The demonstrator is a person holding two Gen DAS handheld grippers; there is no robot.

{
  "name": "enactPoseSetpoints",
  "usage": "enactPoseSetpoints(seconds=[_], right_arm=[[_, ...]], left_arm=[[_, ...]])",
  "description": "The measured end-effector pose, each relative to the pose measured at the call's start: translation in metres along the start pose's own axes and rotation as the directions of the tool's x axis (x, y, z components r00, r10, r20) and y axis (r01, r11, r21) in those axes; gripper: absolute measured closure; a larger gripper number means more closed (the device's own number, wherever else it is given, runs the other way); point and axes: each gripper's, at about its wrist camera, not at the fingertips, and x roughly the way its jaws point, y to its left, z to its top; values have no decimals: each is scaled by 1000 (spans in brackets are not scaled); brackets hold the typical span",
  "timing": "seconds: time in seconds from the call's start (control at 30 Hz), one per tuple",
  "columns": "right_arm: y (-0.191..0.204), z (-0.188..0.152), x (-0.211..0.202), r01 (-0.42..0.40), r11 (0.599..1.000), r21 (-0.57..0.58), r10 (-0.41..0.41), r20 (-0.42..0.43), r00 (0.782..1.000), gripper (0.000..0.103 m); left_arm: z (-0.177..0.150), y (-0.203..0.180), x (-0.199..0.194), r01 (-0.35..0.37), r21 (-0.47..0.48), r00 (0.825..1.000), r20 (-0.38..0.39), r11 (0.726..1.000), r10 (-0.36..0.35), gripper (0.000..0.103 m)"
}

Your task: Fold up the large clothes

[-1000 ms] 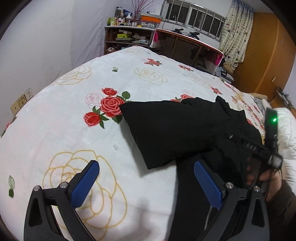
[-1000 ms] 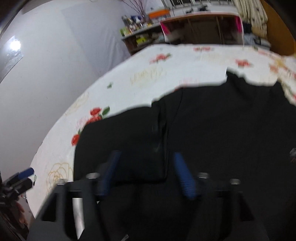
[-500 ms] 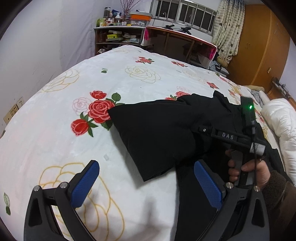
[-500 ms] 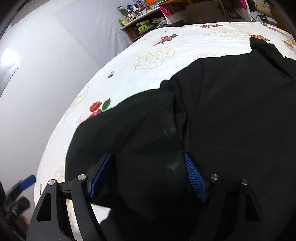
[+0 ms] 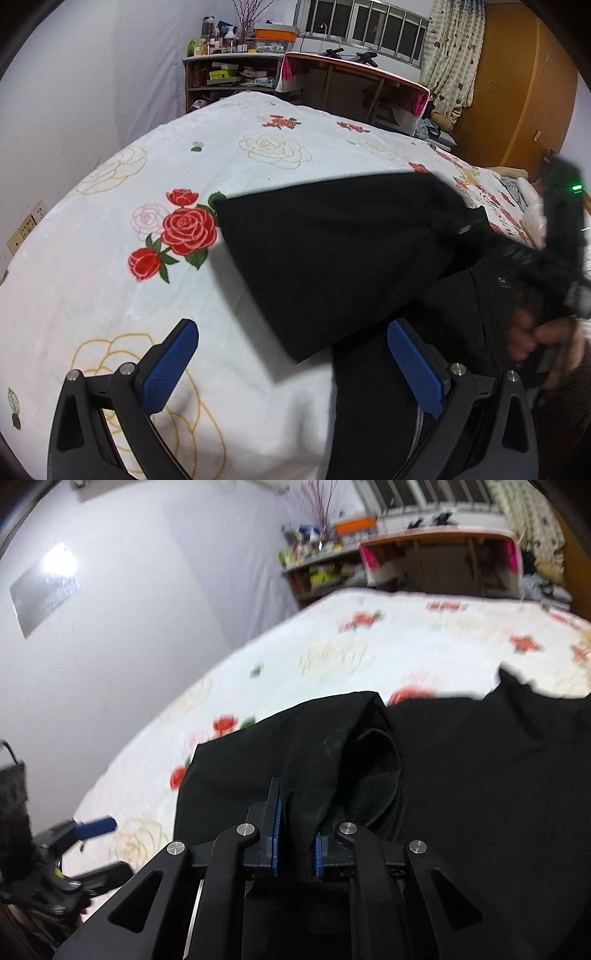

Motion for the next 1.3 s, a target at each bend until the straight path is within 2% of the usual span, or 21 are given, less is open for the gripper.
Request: enactPoseSetpoints(seconds=[0.13, 0.23, 0.37, 0.43, 0.6, 0.83, 0.9, 0.97, 1.07, 1.17, 1.23, 1.3], right_arm=[[-14, 16, -51, 77, 997, 2, -77, 82, 994, 90], [-25, 21, -78, 150, 989, 1, -149, 111, 983, 90], [-48, 19, -98, 225, 974, 30, -227, 112, 967, 90], [-60, 16, -104, 261, 964, 49, -265, 104, 959, 90], [-91, 2, -124, 307, 945, 112, -318, 97, 943, 90], [-122, -15, -136, 367, 919, 146, -377, 46, 925, 90], [-130, -22, -140, 397, 901, 174, -409, 35, 912, 90], [-141, -32, -144, 405, 886, 227, -420, 19, 907, 90], [-148, -46, -141, 446, 870, 208, -451, -25, 892, 90], [-152, -59, -133, 426, 880, 211, -424, -58, 904, 90], [-148, -60, -131, 422, 889, 179, -419, -53, 906, 90], [-145, -60, -128, 452, 878, 158, -449, -62, 892, 90]], left_arm=[[7, -12, -5, 14, -10, 1000, 14, 1000, -14, 0], [13, -22, -2, 28, -20, 1000, 10, 999, -28, 0], [19, -40, 3, 30, 0, 999, 17, 1000, -30, 0], [21, -53, 6, 6, 28, 1000, 30, 1000, -7, 0], [26, -74, 20, 8, 61, 1000, 21, 998, -9, 0], [38, -91, 51, -18, 92, 1000, -2, 996, 18, 0], [40, -91, 59, -26, 77, 1000, -13, 997, 27, 0], [41, -92, 68, -48, 87, 999, -19, 995, 50, 0], [41, -98, 79, -83, 120, 996, -21, 989, 86, 0], [43, -105, 97, -115, 138, 992, -36, 984, 121, 0], [46, -107, 110, -110, 126, 991, -62, 986, 119, 0], [49, -111, 116, -147, 137, 987, -48, 980, 155, 0]])
